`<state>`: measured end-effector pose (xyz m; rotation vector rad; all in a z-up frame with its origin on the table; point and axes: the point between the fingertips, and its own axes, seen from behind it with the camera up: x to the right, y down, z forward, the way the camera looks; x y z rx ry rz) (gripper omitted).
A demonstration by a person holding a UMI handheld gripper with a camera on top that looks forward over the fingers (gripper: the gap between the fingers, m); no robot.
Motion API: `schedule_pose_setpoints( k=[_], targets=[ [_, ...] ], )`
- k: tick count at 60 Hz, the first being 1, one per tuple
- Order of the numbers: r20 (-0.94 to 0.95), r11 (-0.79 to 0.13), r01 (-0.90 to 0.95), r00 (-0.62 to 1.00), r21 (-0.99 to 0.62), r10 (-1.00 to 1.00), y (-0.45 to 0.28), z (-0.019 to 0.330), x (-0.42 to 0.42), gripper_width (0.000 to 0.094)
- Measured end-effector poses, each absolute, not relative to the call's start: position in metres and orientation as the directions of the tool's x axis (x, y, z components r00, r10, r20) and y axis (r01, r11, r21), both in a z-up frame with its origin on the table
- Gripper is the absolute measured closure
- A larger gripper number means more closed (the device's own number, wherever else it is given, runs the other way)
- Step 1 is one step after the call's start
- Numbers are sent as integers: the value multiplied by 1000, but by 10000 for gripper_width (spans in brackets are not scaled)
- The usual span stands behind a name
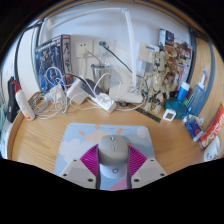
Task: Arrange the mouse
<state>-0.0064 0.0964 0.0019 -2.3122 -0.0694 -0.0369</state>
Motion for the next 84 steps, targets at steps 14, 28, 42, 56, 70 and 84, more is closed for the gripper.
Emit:
schedule_pose_setpoints(
  k=[14,28,42,56,70,84],
  targets=[
    [33,-703,52,999,-710,40,95,-11,-10,277],
    [28,-675,31,999,-737,15,80,49,-12,76],
    [18,-616,13,1000,-788,-3,30,158,-43,75],
    [0,-566,5,1000,-824,9,-11,240,-70,62],
    [2,-523,-13,1000,-852,-29,-21,279,-55,67],
    [17,-520,-2,999,-854,-32,-34,287,-53,72]
  ],
)
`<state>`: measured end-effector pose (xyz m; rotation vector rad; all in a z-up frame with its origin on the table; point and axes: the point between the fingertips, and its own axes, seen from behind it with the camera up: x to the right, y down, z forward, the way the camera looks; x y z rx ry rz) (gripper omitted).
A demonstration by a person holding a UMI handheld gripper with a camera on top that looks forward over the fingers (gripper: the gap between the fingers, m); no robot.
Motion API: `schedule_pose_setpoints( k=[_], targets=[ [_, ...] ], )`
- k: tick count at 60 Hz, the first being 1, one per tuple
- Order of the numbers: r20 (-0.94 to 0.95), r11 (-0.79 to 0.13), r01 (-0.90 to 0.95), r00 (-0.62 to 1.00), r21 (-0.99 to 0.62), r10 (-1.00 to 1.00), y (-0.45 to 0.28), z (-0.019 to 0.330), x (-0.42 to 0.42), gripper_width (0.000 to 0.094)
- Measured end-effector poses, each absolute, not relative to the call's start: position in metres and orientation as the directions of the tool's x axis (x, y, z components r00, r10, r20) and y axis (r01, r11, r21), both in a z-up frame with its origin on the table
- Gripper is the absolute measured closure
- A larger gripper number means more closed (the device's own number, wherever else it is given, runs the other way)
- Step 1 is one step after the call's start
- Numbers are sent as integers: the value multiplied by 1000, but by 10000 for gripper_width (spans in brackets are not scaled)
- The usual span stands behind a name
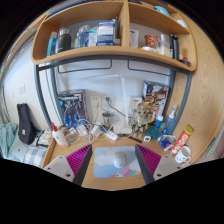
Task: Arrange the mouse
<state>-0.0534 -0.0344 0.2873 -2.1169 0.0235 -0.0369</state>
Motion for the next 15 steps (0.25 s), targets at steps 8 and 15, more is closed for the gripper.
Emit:
schedule_pose_setpoints(
  k=[8,15],
  targets=[
    [12,-507,-6,999,-862,-32,-39,296,-55,71],
    [0,-513,-13,1000,-859,-24,-41,293,-58,71]
  ],
)
